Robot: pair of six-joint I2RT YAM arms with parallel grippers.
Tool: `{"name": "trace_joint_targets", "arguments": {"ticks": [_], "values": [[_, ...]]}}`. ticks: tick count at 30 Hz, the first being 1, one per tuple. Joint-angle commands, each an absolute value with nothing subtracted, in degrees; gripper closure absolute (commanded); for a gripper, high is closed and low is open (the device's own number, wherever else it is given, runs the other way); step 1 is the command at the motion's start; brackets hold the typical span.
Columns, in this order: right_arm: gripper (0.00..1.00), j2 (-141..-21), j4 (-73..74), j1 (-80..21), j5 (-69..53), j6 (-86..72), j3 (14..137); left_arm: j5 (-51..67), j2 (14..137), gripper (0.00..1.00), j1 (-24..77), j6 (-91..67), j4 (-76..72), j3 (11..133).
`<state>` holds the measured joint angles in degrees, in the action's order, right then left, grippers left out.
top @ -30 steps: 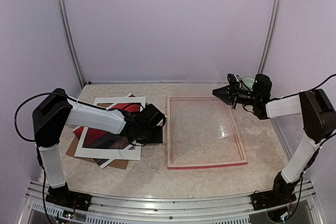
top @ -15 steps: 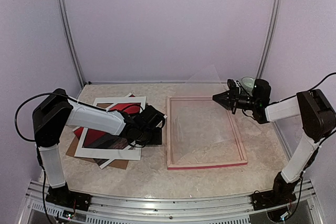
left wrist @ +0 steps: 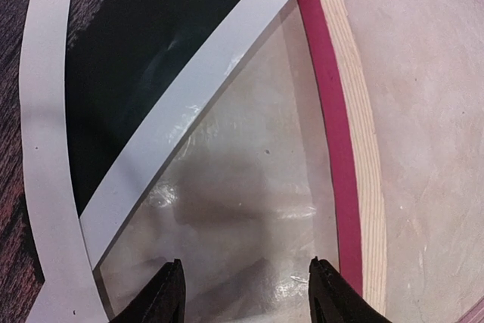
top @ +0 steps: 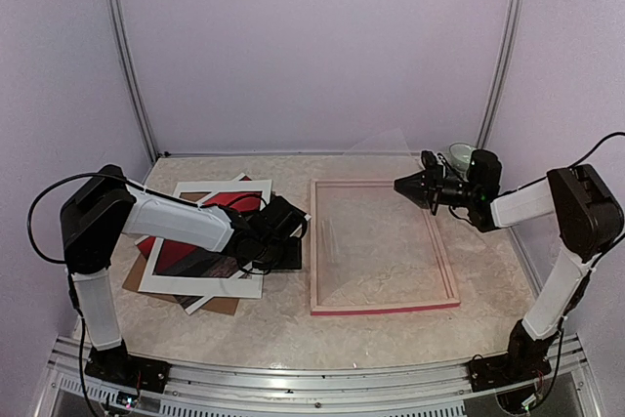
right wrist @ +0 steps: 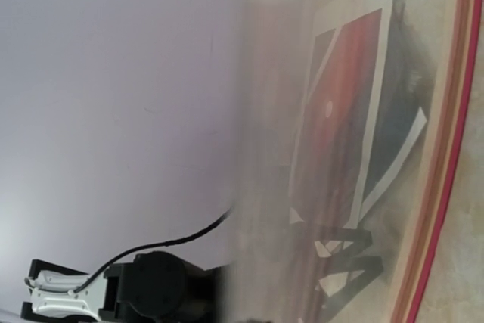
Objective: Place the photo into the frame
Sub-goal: Place the glass panel at the frame body.
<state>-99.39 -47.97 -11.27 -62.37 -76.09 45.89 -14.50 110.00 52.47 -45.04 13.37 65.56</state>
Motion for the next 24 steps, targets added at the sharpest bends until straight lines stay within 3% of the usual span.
{"name": "trace_joint_targets", "arguments": {"ticks": [1,10,24], "values": [[0.86,-101.01,-48.4,-11.98,-63.67,-75.6,46.85,-14.24,109.08,0.44,52.56,-45.87,12.53,65.04],[0.77,-101.67,-46.01,-11.69,-63.64,-75.09,48.08,-14.37,108.84,0.44,52.71,-46.05,12.51,64.73],[0.44,-99.49,-30.38,-11.26,-61.89,-63.49,50.06,-13.89,108.9,0.44,52.99,-46.32,11.78,64.49]]}}
